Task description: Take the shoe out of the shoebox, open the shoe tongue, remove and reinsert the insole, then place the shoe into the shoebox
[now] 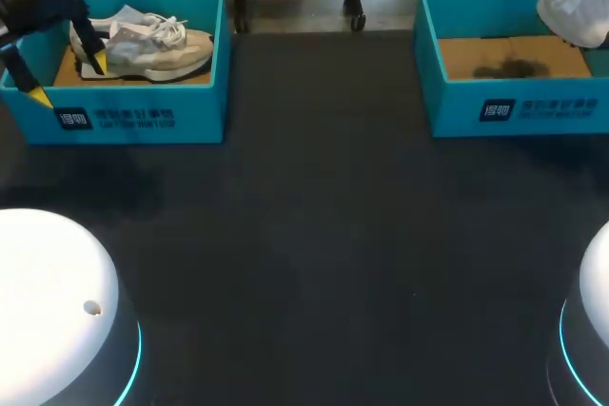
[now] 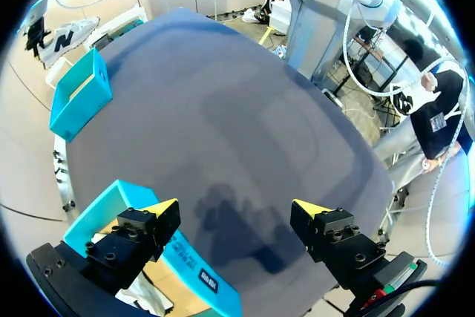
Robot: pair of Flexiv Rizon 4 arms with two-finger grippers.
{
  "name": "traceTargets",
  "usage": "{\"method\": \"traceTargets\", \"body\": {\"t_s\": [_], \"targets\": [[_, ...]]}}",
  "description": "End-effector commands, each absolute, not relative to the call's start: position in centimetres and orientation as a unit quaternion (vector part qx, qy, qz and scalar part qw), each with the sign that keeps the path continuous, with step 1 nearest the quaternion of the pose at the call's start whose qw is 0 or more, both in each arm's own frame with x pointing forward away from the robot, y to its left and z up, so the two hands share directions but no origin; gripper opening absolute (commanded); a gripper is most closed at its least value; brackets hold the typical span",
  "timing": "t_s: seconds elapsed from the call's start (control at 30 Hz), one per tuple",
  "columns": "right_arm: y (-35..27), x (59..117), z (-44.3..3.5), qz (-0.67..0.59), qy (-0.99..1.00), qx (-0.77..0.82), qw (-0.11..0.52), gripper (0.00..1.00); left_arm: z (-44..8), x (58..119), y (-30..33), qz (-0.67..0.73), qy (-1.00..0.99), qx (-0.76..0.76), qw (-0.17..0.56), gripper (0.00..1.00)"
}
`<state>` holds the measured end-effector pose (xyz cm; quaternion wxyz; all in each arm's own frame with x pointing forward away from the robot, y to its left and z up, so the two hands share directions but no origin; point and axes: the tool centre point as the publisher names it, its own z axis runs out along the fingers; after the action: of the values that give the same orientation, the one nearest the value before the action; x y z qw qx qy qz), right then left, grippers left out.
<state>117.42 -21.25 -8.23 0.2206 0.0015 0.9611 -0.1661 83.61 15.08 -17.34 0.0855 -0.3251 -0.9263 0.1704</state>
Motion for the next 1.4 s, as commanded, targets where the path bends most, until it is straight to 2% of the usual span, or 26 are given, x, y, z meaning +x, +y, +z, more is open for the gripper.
{"method": "traceTargets", "body": {"t_s": [0.03,0.23,0.37,0.6,0.77,1.4], "targets": [[-22.7,120.2,-9.3,-0.158,0.968,0.013,0.193,0.0,-17.3,83.6,15.1,0.168,-0.926,-0.326,0.086,1.0],[-25.5,118.9,-9.5,-0.153,0.962,0.107,0.2,0.0,-17.3,83.6,15.1,0.168,-0.926,-0.326,0.086,1.0],[-27.1,117.0,-9.6,-0.163,0.936,0.236,0.203,0.0,-17.3,83.6,15.1,0.168,-0.926,-0.326,0.086,1.0],[-28.4,114.5,-11.5,-0.15,0.865,0.452,0.155,0.0,-17.3,83.6,15.1,0.168,-0.926,-0.326,0.086,1.0],[-28.2,114.1,-11.9,-0.146,0.822,0.531,0.147,0.0,-17.3,83.6,15.1,0.168,-0.926,-0.326,0.086,1.0],[-28.3,113.9,-11.4,-0.148,0.793,0.573,0.147,0.0,-17.3,83.6,15.1,0.168,-0.926,-0.326,0.086,1.0]]}}
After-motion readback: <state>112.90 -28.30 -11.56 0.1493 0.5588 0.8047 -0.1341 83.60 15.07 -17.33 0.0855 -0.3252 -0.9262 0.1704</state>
